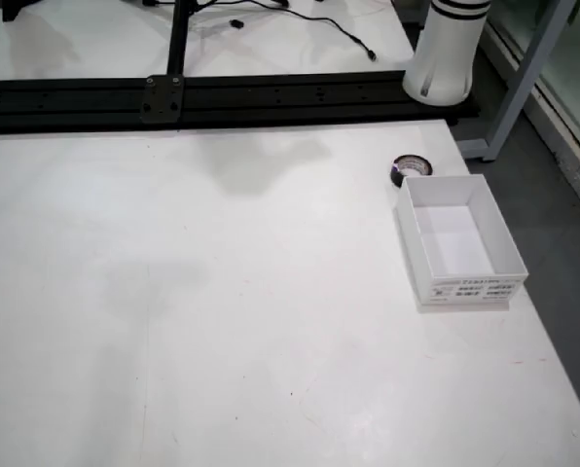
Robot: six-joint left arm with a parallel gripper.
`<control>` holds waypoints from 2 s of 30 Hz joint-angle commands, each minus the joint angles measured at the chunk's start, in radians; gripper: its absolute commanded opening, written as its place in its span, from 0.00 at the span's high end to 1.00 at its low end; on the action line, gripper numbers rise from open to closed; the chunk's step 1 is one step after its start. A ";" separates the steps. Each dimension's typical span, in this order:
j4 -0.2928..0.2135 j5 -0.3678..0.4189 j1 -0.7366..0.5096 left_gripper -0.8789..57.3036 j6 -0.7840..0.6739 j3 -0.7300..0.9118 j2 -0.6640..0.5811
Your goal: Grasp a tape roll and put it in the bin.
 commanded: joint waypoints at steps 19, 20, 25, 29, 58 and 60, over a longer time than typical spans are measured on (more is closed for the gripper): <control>-0.110 0.018 0.062 0.84 -0.012 0.000 0.086; -0.116 0.018 0.065 0.83 -0.021 0.002 0.097; -0.148 0.031 0.085 0.78 -0.060 0.018 0.135; -0.161 0.040 0.115 0.75 -0.061 0.037 0.160; -0.132 0.052 0.279 0.66 -0.055 0.064 0.468; -0.132 0.054 0.289 0.66 -0.052 0.067 0.479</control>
